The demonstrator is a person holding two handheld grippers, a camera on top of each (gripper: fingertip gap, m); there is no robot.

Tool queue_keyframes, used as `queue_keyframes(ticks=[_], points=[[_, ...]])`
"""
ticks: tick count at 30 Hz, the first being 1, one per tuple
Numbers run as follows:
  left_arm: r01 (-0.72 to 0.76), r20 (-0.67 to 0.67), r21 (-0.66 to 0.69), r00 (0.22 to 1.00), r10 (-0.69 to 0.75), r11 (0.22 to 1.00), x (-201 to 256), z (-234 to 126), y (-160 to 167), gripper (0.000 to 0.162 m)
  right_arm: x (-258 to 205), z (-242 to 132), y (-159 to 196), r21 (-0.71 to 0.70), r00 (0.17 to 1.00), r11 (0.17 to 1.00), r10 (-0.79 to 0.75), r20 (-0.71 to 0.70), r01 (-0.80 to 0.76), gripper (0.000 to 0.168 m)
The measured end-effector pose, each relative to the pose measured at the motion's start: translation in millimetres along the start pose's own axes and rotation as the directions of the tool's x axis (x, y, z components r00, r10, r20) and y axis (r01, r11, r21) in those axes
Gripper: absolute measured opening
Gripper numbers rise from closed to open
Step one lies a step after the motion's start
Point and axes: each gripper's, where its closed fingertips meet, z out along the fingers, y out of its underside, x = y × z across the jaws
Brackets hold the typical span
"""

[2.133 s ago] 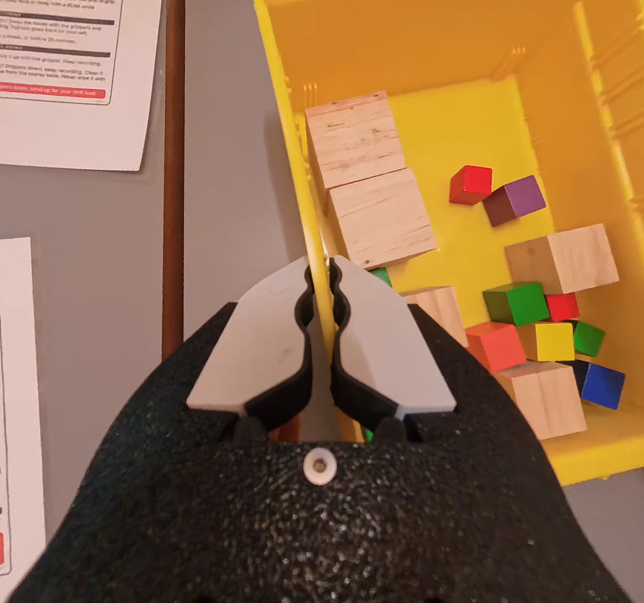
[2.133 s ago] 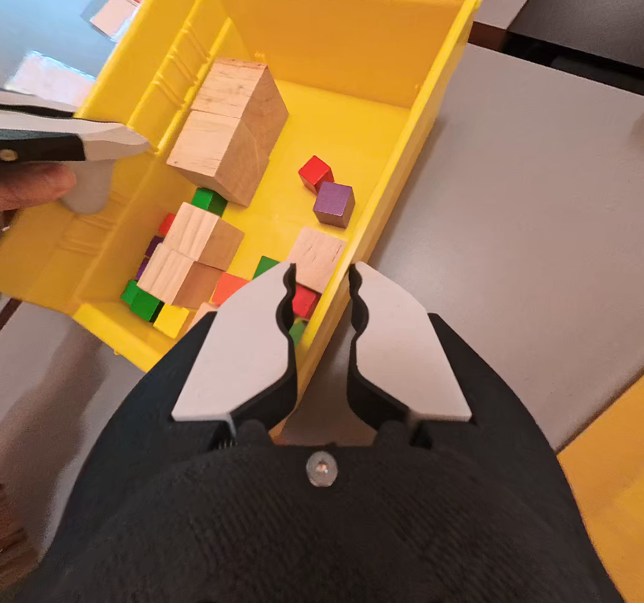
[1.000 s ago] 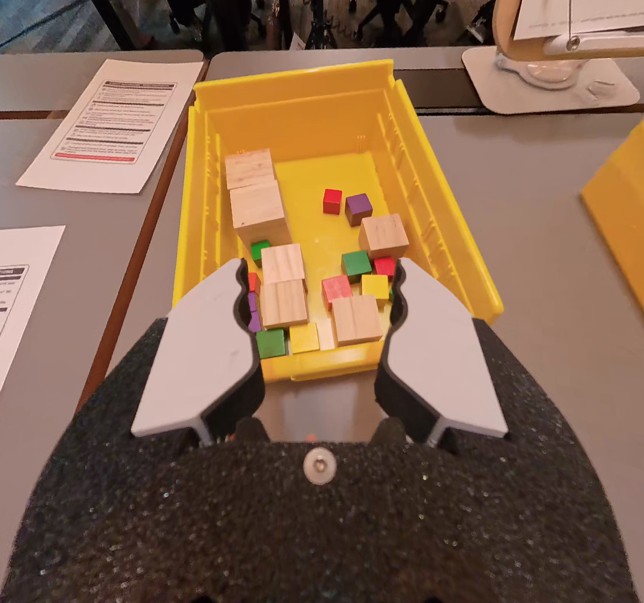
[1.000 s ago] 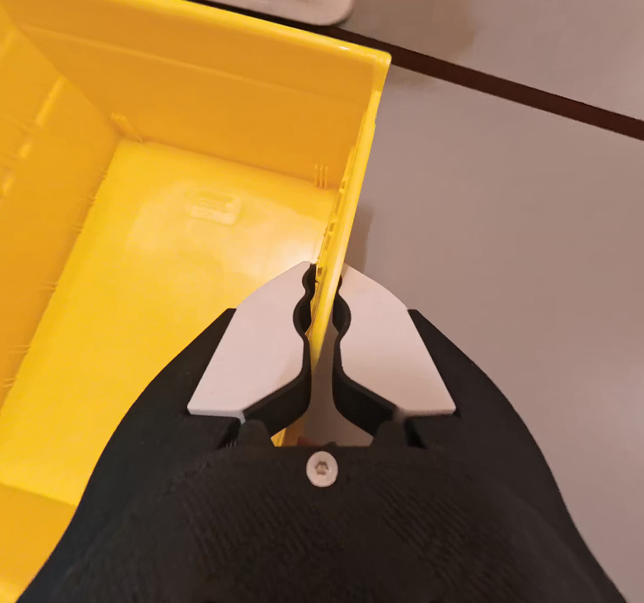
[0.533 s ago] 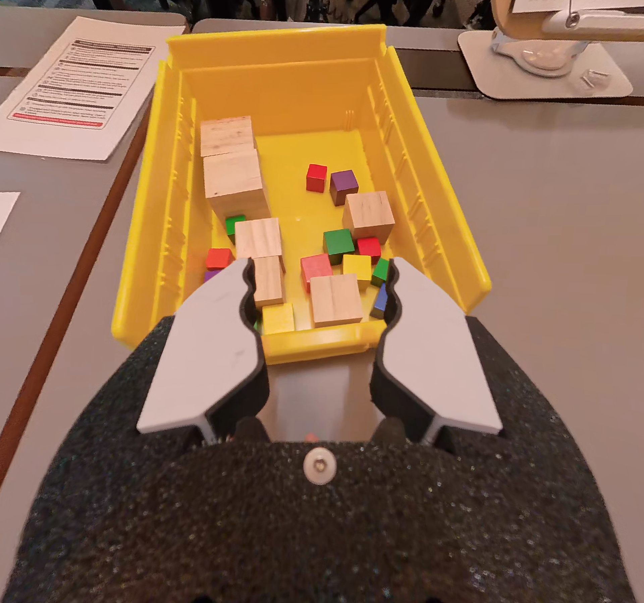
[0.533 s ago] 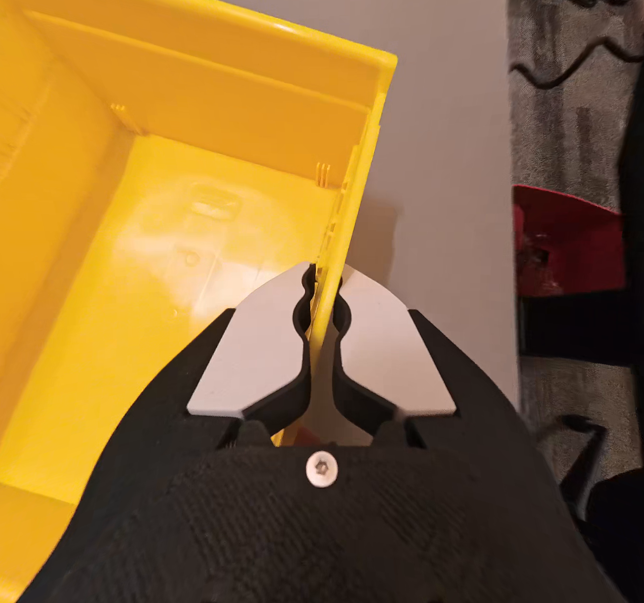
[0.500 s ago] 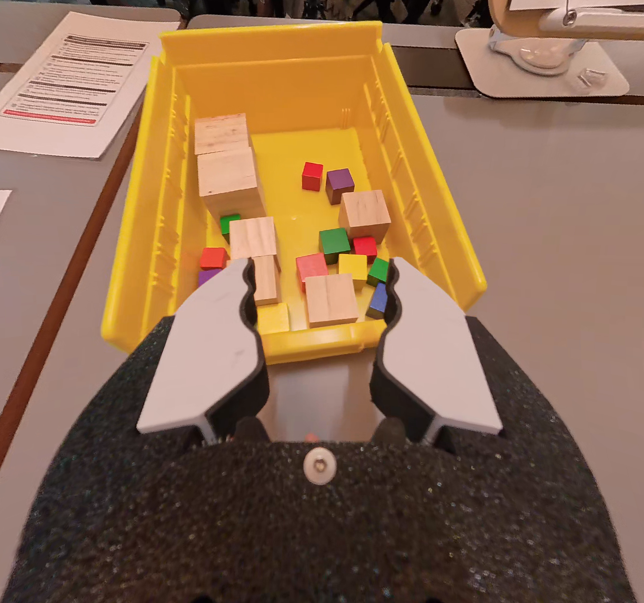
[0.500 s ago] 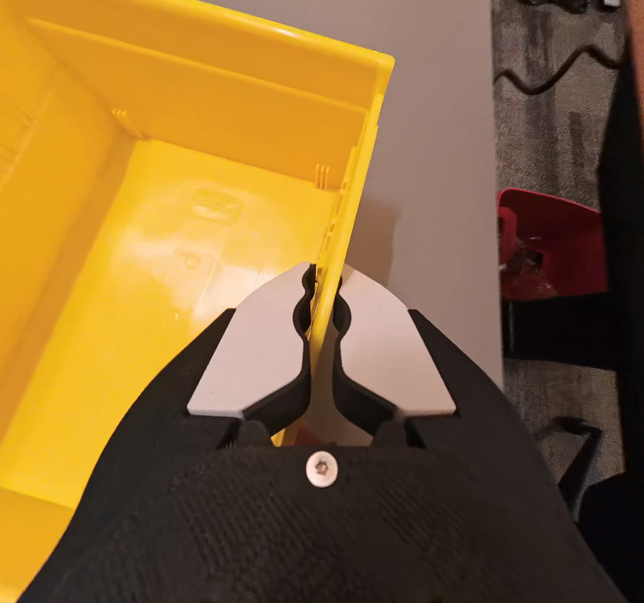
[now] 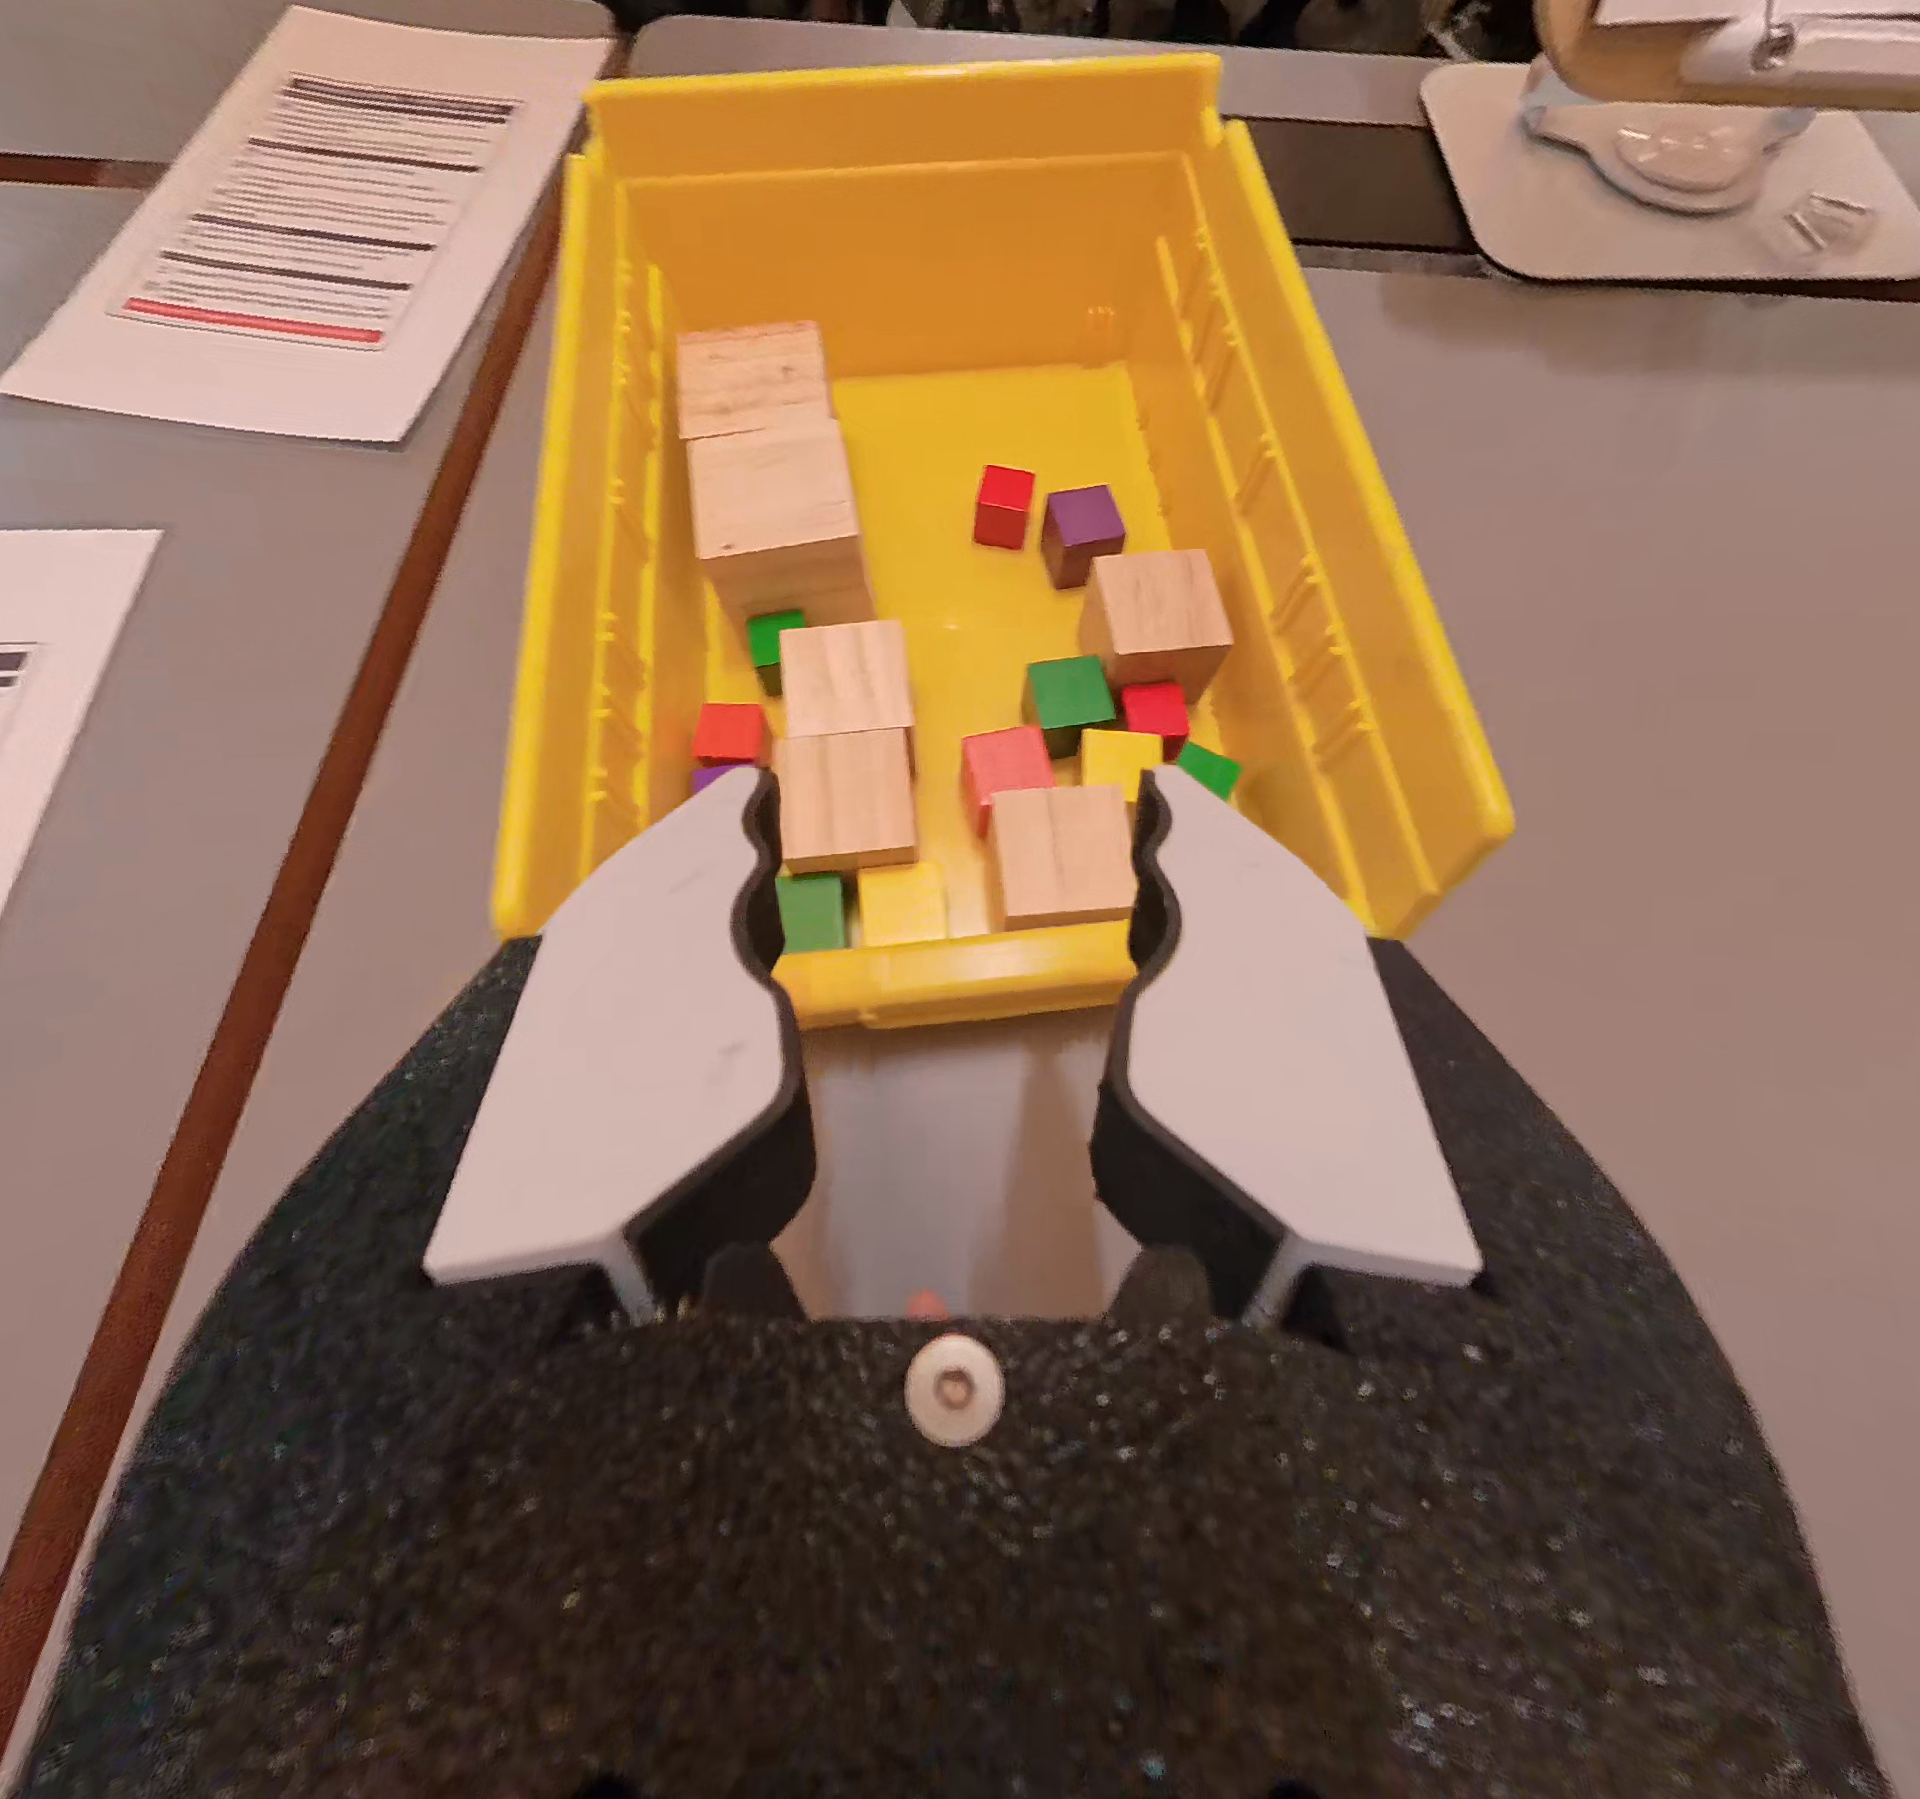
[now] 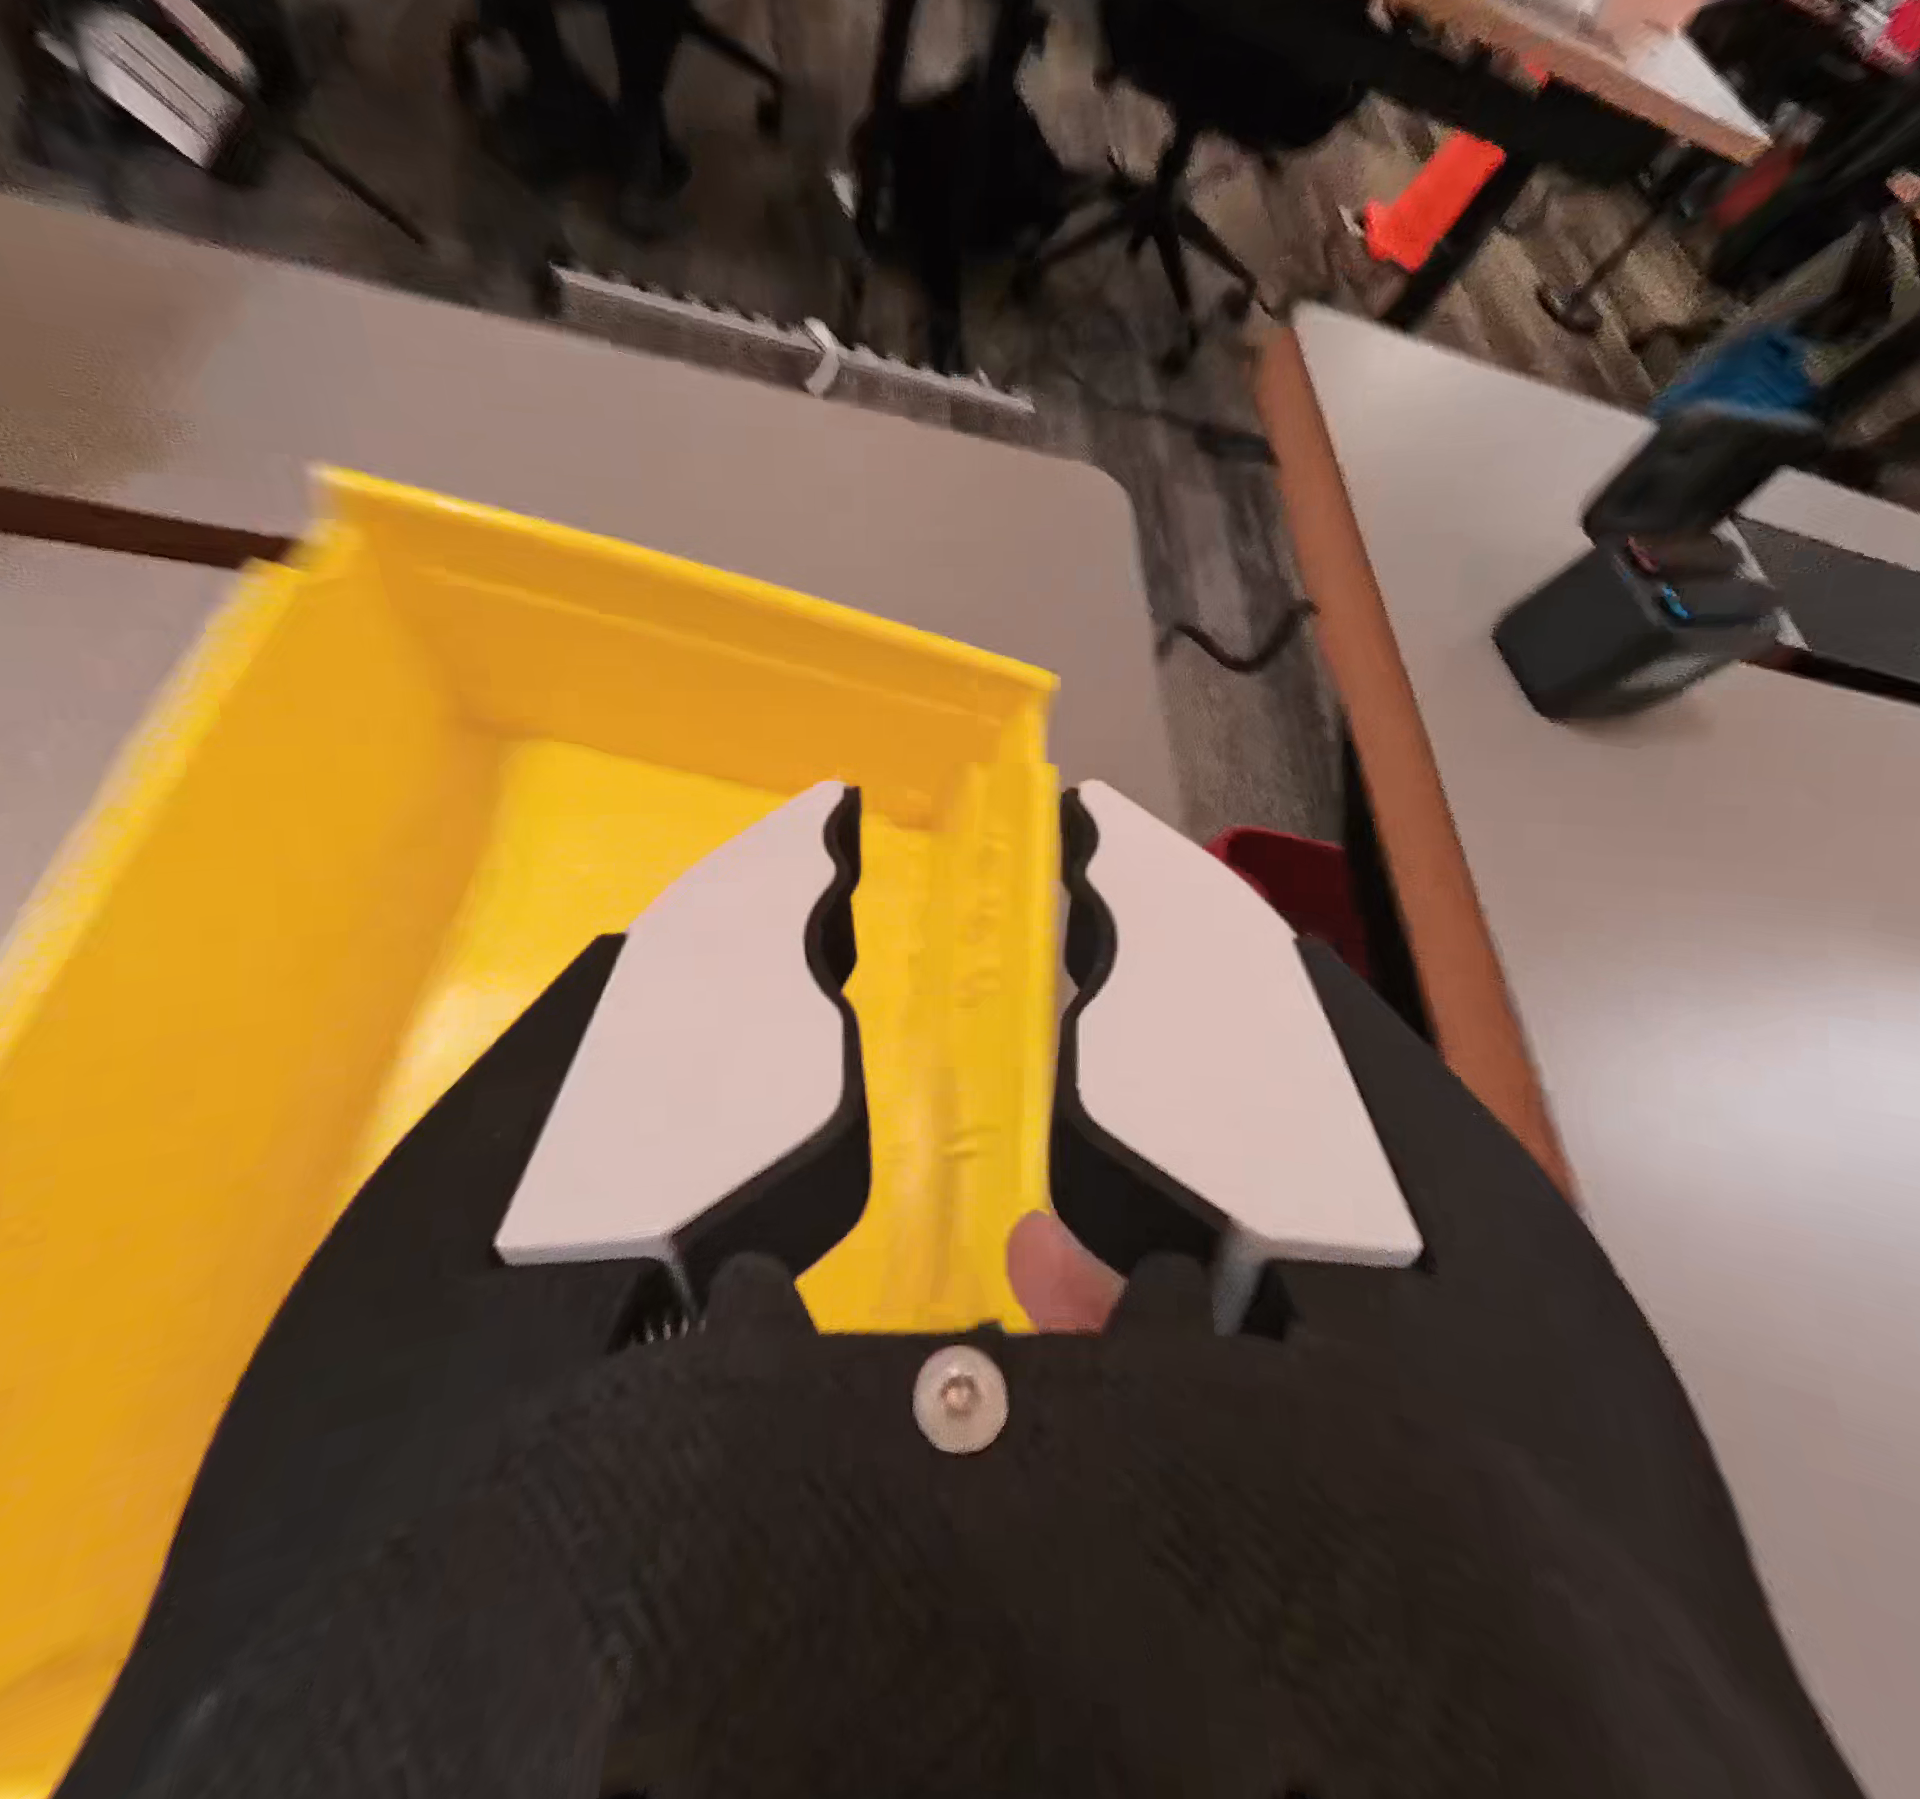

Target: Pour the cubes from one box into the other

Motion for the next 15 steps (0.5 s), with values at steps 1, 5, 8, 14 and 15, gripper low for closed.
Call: queue_keyframes(ticks=[1, 5, 8, 14, 15], points=[[0.009, 0.005, 0.011, 1.000, -0.009, 1.000, -3, -2, -1, 0.063, -24, -14, -12, 0.029, 0.999, 0.999, 0.013, 0.032, -0.014, 0.042], [0.009, 0.011, 0.048, 1.000, -0.009, 0.999, -3, 1, -5, 0.063, -158, -71, -56, 0.210, 0.963, 0.971, 0.059, 0.263, -0.117, 0.047], [-0.024, 0.033, 0.048, 0.999, 0.022, 0.999, -3, 4, -5, 0.060, -278, -106, -69, 0.272, 0.865, 0.927, 0.095, 0.493, -0.257, 0.054], [-0.047, 0.034, 0.066, 0.998, 0.045, 0.997, -18, 3, -8, 0.062, -470, -137, -65, 0.181, 0.751, 0.965, 0.022, 0.660, -0.188, 0.085], [-0.048, 0.041, 0.062, 0.998, 0.046, 0.997, -25, 3, -11, 0.062, -495, -141, -67, 0.161, 0.732, 0.972, 0.015, 0.682, -0.170, 0.087]])
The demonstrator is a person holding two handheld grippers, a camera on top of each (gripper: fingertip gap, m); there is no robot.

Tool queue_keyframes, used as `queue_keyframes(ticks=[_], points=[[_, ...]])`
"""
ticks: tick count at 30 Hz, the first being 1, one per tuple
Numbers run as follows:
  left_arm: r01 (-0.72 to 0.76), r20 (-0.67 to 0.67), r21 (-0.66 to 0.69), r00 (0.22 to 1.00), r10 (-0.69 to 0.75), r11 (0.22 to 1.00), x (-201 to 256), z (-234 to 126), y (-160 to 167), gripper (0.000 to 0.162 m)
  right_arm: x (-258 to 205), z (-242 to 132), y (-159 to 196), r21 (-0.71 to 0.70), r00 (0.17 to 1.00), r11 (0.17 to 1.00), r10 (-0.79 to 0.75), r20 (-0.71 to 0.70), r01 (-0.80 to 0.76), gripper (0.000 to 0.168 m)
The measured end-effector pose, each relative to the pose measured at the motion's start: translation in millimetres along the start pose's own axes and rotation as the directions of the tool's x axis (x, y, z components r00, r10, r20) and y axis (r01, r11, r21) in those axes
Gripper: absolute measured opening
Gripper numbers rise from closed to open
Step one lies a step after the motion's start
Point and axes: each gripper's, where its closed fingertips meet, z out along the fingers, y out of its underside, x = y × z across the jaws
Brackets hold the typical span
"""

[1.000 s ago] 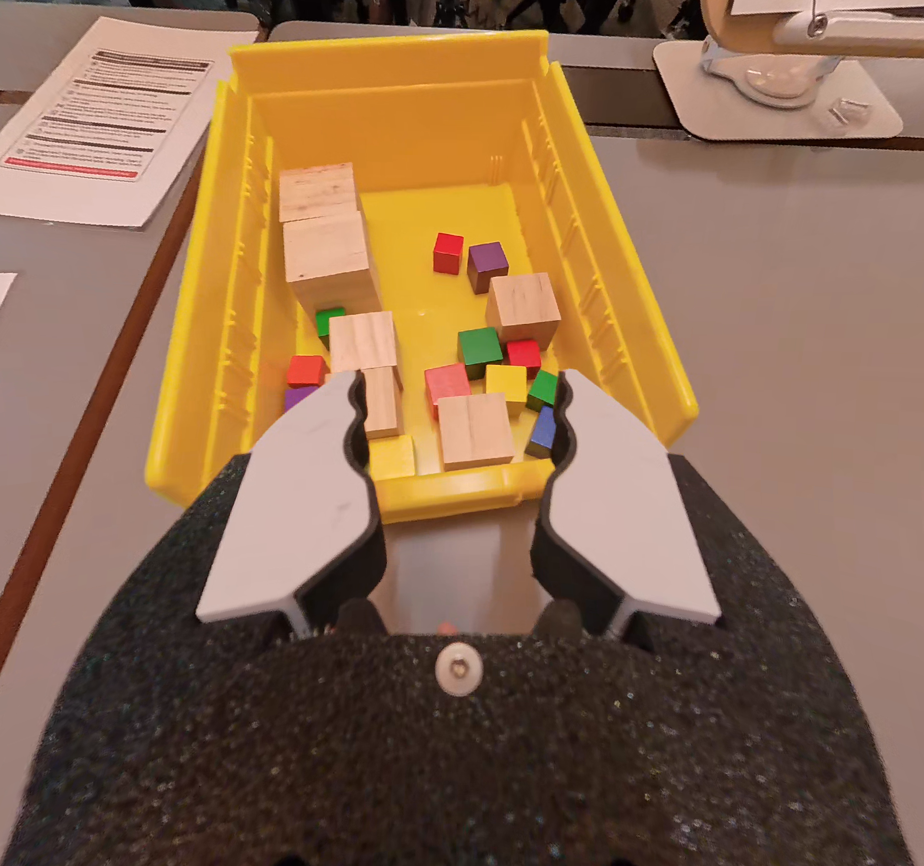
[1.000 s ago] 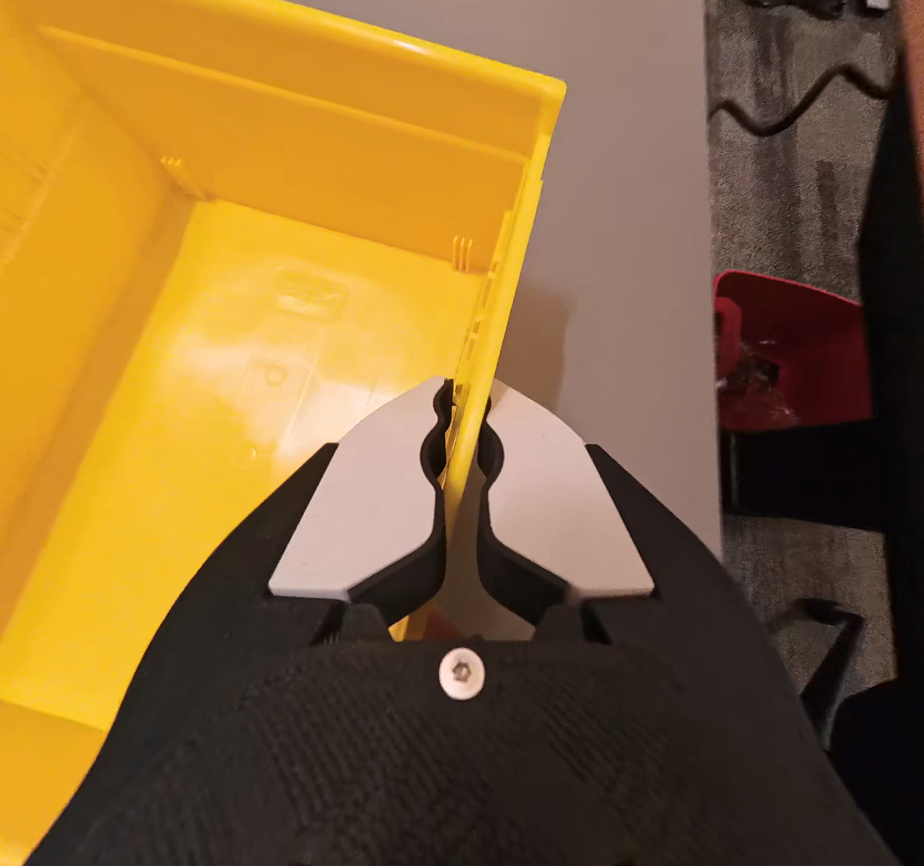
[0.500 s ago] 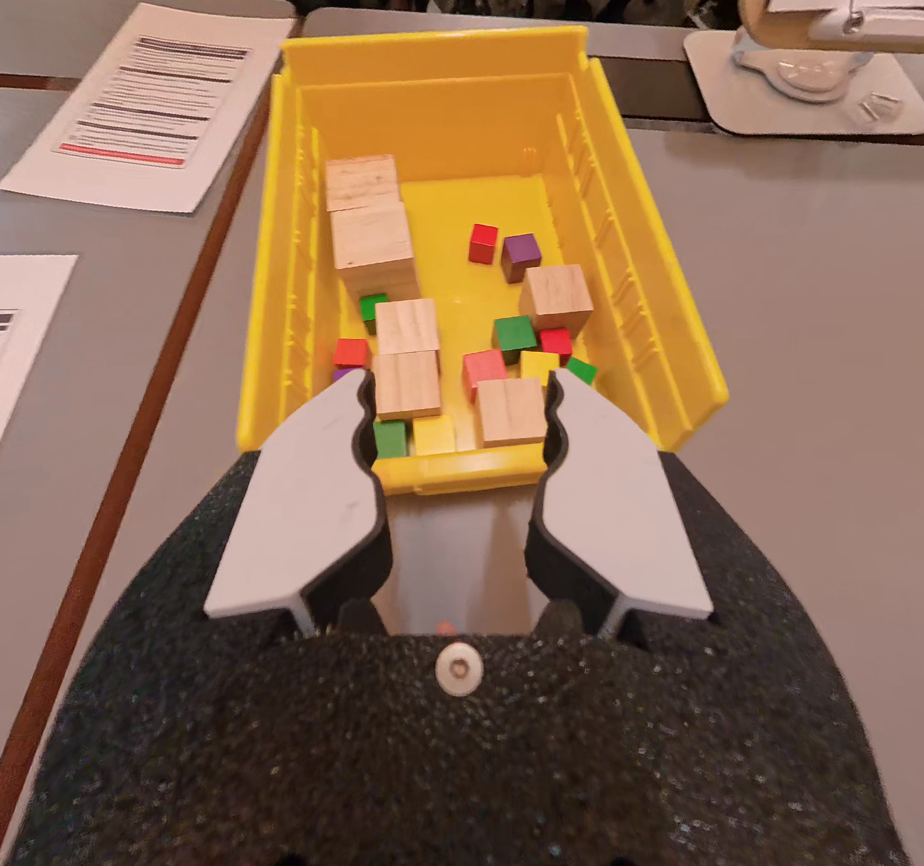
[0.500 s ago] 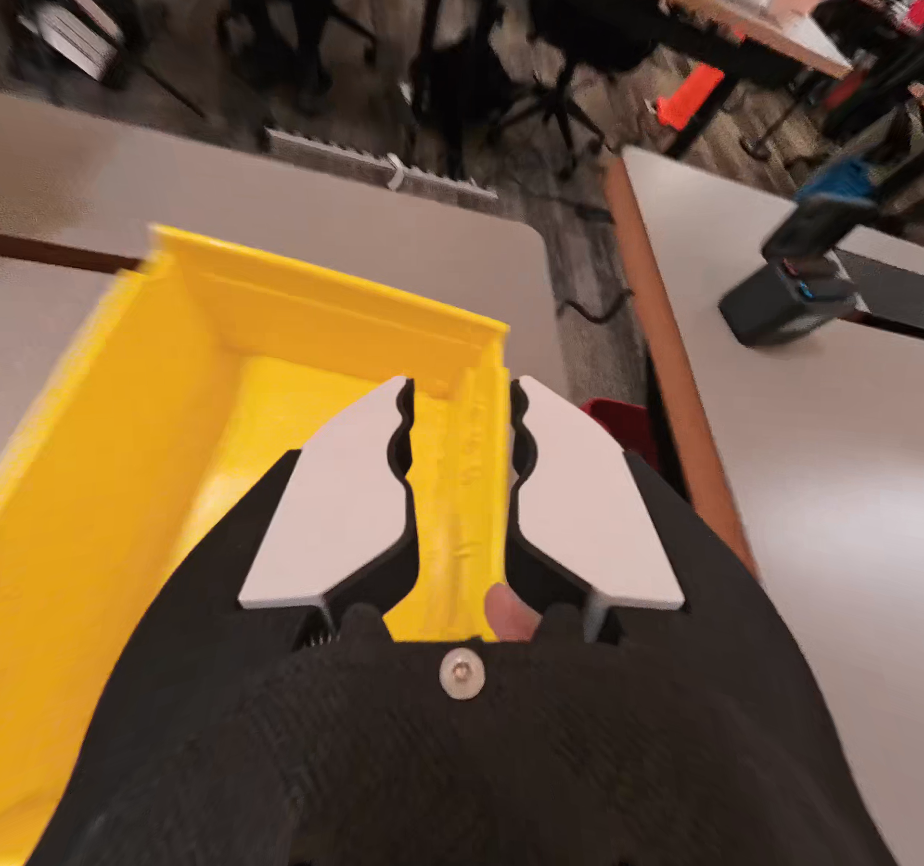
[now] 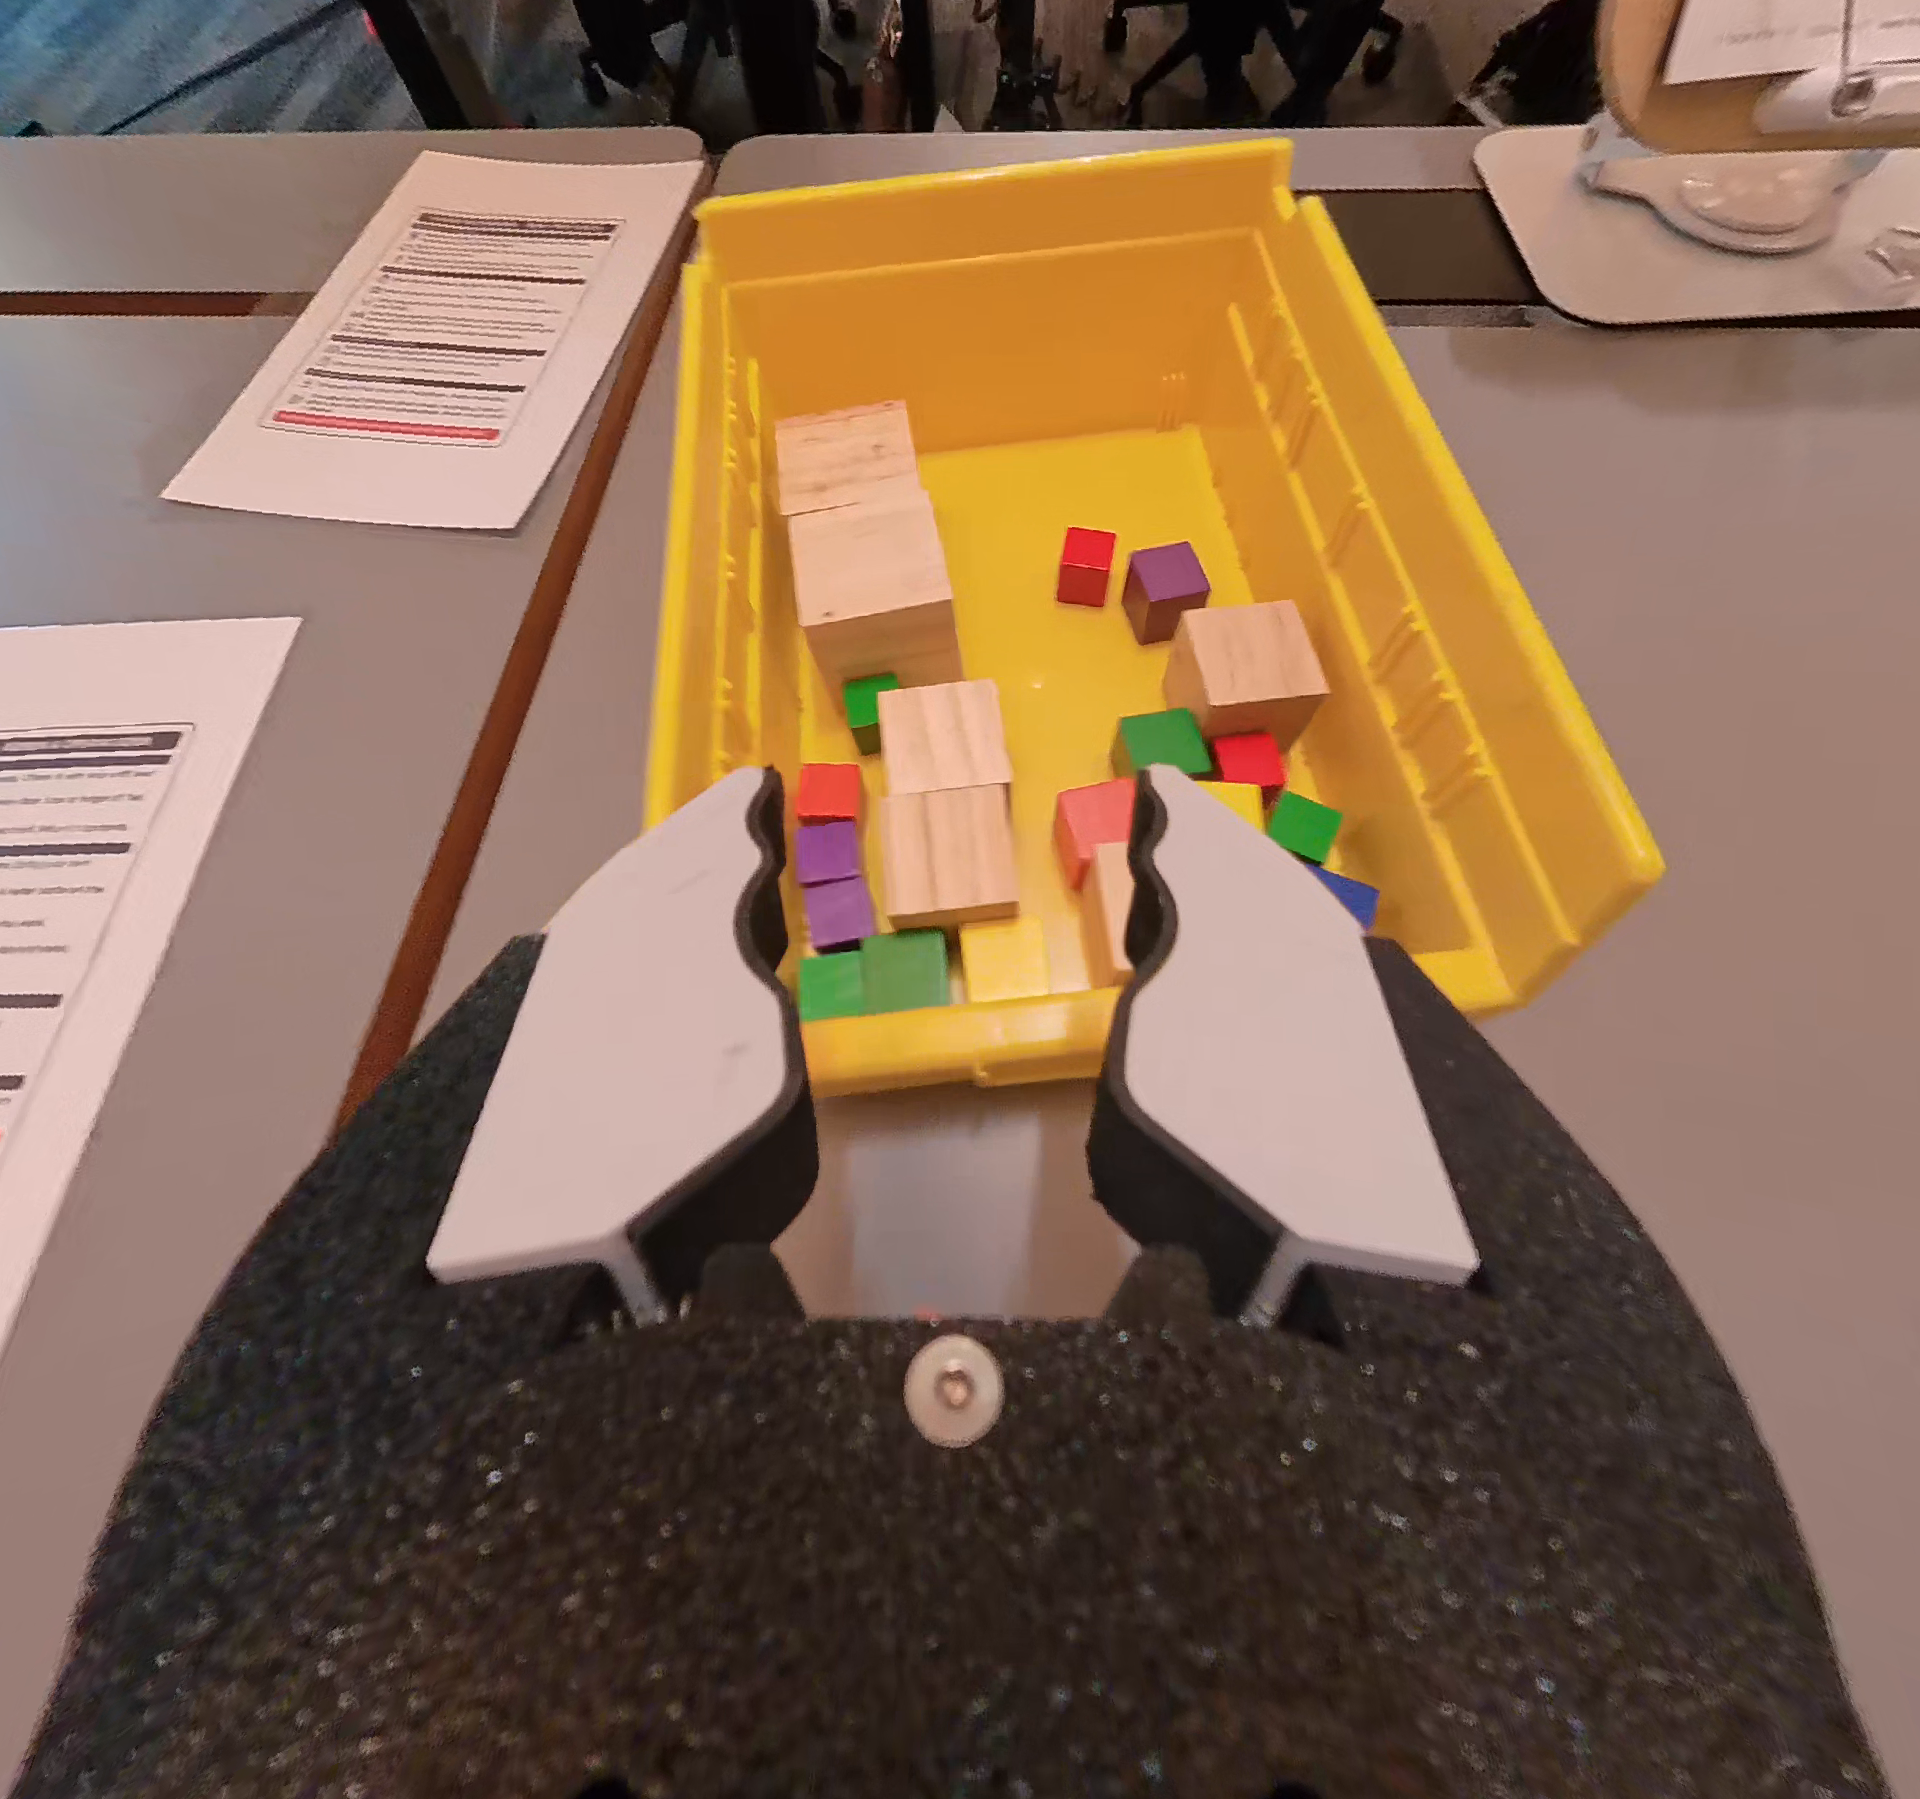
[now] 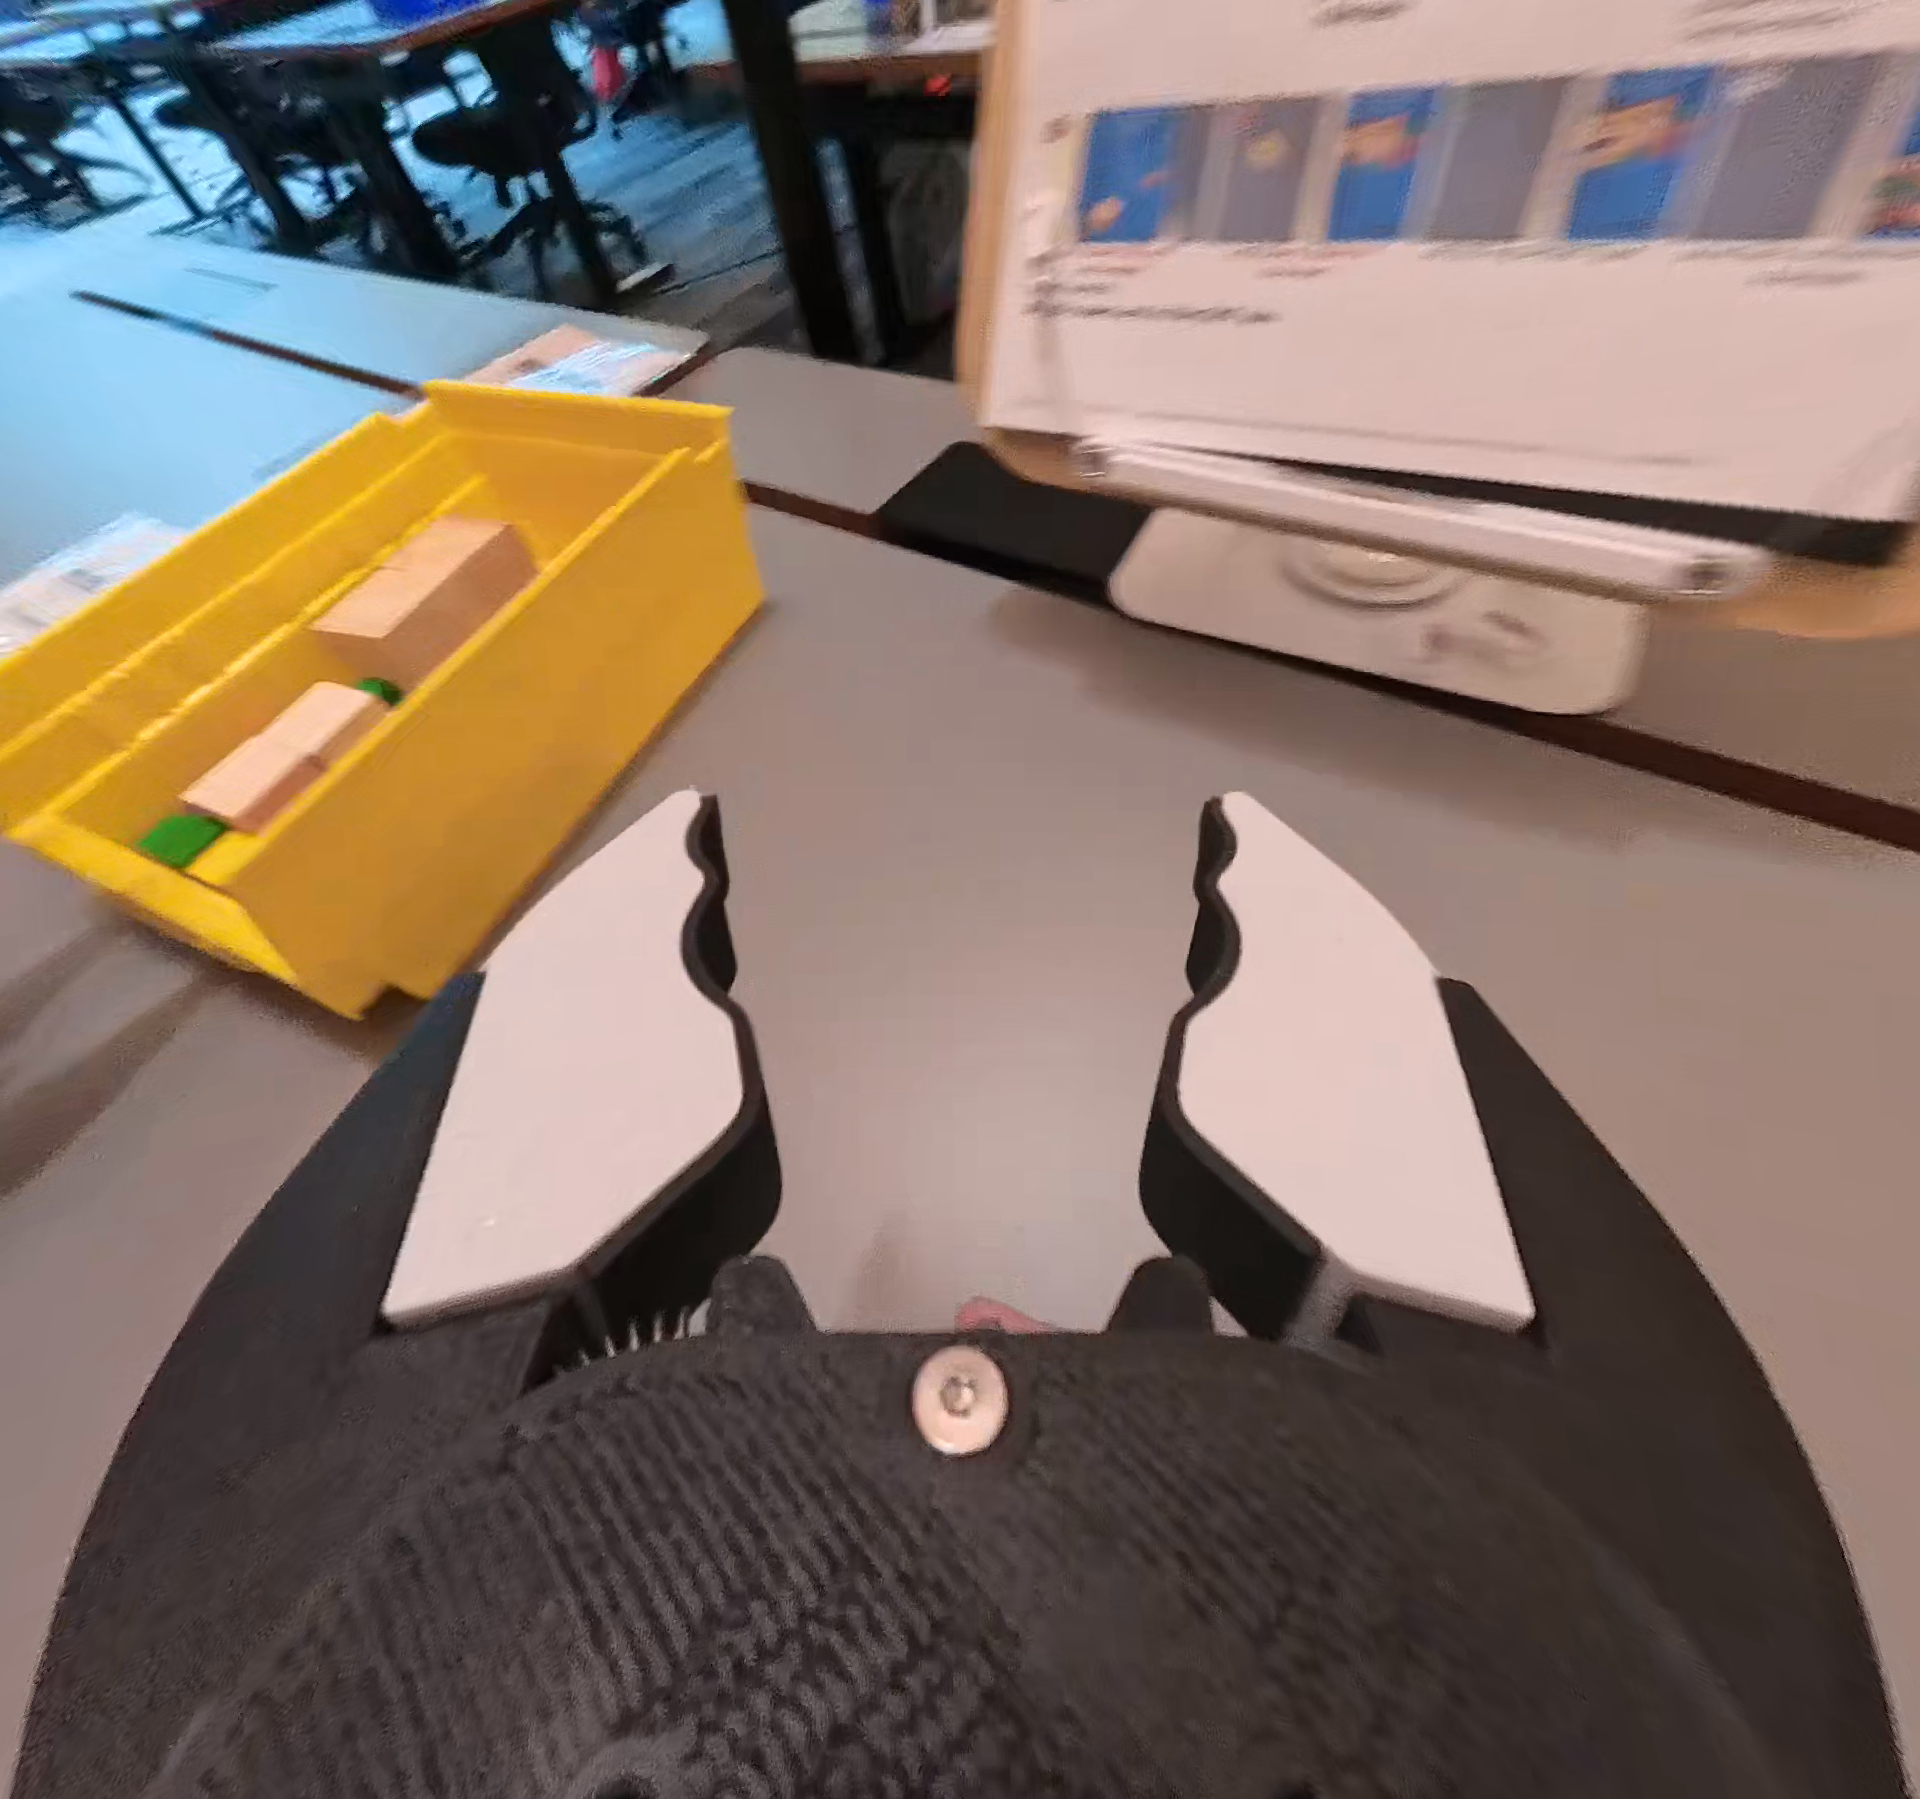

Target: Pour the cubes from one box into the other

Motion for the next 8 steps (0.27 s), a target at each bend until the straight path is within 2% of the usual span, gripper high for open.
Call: queue_keyframes(ticks=[5, 8], points=[[0.011, 0.003, -0.115, 1.000, -0.010, 0.993, -38, 15, -11, 0.063, -80, 69, -9, -0.100, 0.979, 0.987, 0.143, 0.143, -0.129, 0.086], [-0.012, 0.001, -0.205, 1.000, 0.013, 0.979, -55, 34, -19, 0.064, -108, 107, -7, -0.194, 0.971, 0.970, 0.180, 0.158, -0.148, 0.087]])
